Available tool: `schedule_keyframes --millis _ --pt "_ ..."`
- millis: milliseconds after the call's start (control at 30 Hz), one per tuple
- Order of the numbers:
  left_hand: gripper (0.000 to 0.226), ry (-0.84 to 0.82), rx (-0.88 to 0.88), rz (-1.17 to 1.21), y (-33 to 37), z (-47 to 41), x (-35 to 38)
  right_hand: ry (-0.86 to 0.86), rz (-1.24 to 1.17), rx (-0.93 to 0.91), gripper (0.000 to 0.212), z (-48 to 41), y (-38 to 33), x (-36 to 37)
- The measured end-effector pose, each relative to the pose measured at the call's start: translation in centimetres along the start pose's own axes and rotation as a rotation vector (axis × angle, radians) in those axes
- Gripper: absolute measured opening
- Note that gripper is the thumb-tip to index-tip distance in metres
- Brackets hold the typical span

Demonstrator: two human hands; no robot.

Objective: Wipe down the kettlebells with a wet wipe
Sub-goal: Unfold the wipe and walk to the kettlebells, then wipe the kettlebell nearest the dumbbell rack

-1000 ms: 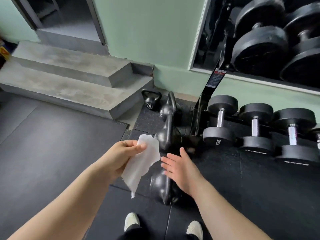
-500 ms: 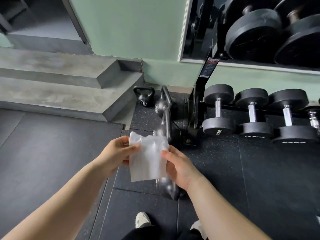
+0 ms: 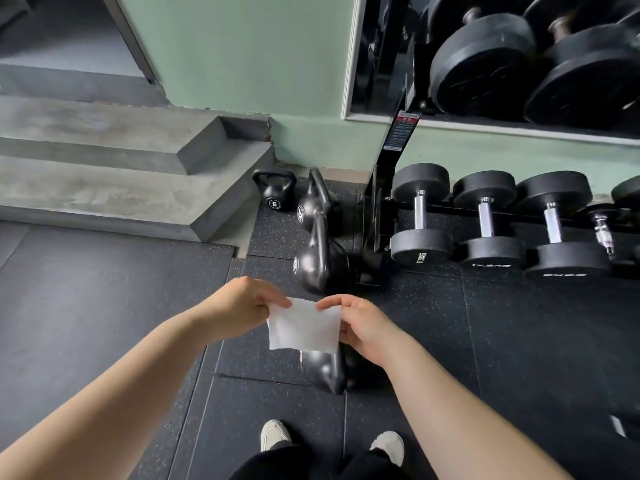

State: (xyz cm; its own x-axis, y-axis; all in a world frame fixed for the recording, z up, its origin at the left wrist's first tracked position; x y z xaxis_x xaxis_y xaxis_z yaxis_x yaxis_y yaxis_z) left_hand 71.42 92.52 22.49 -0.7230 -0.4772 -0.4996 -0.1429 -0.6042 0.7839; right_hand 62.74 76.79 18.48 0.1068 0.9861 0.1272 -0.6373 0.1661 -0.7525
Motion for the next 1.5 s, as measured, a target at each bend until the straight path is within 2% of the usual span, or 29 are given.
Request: schedule_keyframes --millis 100,200,267,333,400,467,600,667,733,833,1067,1133,1200,1267,1367,1500 --pt "0.028 -0.044 -0.032 0.199 0.0 0.5 0.7 0.023 -0.022 0.016 0.031 0.2 0.9 -0.1" --pt "0.01 0.061 -0.005 0.223 -0.5 0.4 1.4 0.007 -0.138 0.013 0.031 0.2 2.0 -0.6" --pt "0.028 0.073 0.008 0.214 -0.9 0.4 2.2 -0.028 -0.025 -0.015 0.029 0.3 2.5 -0.7" --pt "0.041 0.021 -0.002 0.281 -1.1 0.1 3.0 -0.051 0.223 -0.071 0.02 0.7 2.5 -0.7" --pt "0.045 -0.024 -0.017 0.324 -1.5 -0.2 3.9 -0.07 0.393 -0.093 0.031 0.6 2.6 -0.5" --pt "0.045 -0.041 -0.029 0.317 -2.2 -0.4 5.0 -0.066 0.497 -0.075 0.032 0.3 3.5 -0.2" --pt "0.047 -0.04 -0.1 0.295 -4.5 -0.5 7.6 -0.077 0.534 -0.054 0.012 -0.8 6.8 0.1" --pt "0.044 0.004 -0.151 0.298 -5.8 -0.6 9.3 -0.091 0.481 -0.028 0.016 -1.3 9.0 -0.6" --pt "0.038 0.118 -0.205 0.301 -7.3 -0.9 11.4 -0.023 0.43 0.014 0.019 -1.9 11.3 -2.4" --pt "0.028 0.289 -0.317 0.343 -10.2 -1.8 15.6 0.161 0.353 0.137 0.013 -4.1 15.6 -7.2" --pt "0.025 0.255 -0.404 0.323 -20.4 -6.7 27.4 0.528 0.214 0.174 0.025 -14.1 24.1 -15.8" --pt "0.03 0.285 -0.397 0.325 -23.4 -8.8 29.5 0.553 0.304 0.088 0.034 -18.5 25.0 -15.5" --pt "0.024 0.277 -0.381 0.379 -26.2 -10.6 31.4 0.531 0.489 -0.076 0.04 -22.8 25.8 -14.5" --pt "0.029 0.202 -0.348 0.431 -28.8 -11.9 33.3 0.456 0.616 -0.281 0.026 -26.1 27.0 -12.9" --pt "0.045 0.083 -0.186 0.436 -31.7 -13.4 35.2 0.31 0.825 -0.576 0.031 -29.2 28.6 -11.2" --pt "0.047 0.007 -0.054 0.623 -33.8 -14.7 35.3 0.224 0.882 -0.718 0.02 -30.1 30.0 -12.2"
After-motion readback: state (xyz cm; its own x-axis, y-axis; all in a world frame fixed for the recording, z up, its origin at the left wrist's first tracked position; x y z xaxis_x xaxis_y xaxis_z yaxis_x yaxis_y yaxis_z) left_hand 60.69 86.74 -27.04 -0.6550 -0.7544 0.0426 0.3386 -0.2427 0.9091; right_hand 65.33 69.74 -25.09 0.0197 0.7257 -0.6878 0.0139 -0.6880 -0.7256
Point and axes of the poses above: each hand's wrist, its own z-axis away from the middle knuckle, its own x-axis out of the palm, y = z × x, the point moved 2 cm from there along -z, towards the middle knuckle, and after that the axes turned 9 degrees about z, right-handed, at the moved point
